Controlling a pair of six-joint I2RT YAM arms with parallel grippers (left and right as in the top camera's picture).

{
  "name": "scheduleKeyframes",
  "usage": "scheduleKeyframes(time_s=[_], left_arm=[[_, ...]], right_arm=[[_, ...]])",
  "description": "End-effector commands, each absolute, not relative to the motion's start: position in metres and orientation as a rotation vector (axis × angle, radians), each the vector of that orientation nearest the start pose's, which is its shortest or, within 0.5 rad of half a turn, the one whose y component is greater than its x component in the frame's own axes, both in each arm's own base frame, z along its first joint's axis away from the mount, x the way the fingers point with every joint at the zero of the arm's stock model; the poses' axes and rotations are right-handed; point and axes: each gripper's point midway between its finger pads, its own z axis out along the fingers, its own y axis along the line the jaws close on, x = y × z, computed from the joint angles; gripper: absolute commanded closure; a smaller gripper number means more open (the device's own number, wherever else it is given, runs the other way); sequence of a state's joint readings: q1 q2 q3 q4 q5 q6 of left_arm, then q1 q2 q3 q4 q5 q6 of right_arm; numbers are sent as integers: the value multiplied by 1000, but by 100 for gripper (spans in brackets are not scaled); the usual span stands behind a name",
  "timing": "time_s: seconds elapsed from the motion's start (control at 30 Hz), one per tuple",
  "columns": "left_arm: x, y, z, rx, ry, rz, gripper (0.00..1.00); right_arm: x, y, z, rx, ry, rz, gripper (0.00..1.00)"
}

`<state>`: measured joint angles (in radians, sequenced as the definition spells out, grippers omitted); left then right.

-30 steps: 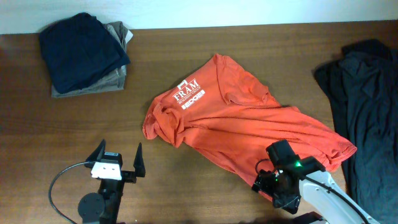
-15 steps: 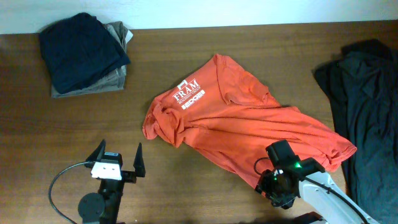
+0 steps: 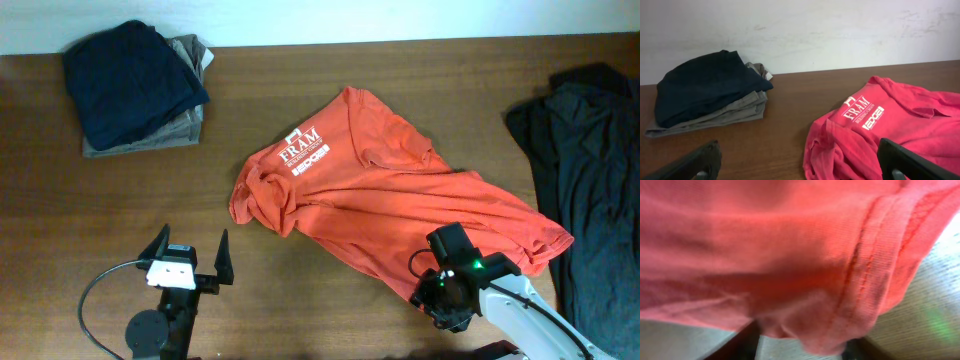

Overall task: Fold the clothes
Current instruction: 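Grasp the lower right hem of the orange T-shirt with the right gripper, then reach left gripper to the shirt's left side and grasp the fabric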

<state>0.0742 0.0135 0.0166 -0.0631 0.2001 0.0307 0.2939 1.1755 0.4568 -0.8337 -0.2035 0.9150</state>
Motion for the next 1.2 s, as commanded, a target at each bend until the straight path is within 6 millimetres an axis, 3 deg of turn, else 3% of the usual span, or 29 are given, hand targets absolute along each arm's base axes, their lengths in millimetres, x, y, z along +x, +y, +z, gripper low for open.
scheduleKeyframes(time_s=[0.0,0.1,0.37,0.93,1.03,1.17], left_arm=[[245,-15,162,120,1625,-71,1],[245,-15,162,120,1625,-71,1],[245,-15,162,120,1625,-71,1],[245,-16,162,124,1624,-75,1],[242,-35,164,165,1613,-204,1],[229,-66,204,313,1443,-352,1]], right_arm=[[126,69,-6,1055,3068,230,61],[127,70,-6,1054,3067,231,78],[137,70,0,1063,3031,234,90],[144,70,1,1035,3015,240,89],[143,71,1,1036,3019,246,90],[143,72,2,1036,3020,254,90]])
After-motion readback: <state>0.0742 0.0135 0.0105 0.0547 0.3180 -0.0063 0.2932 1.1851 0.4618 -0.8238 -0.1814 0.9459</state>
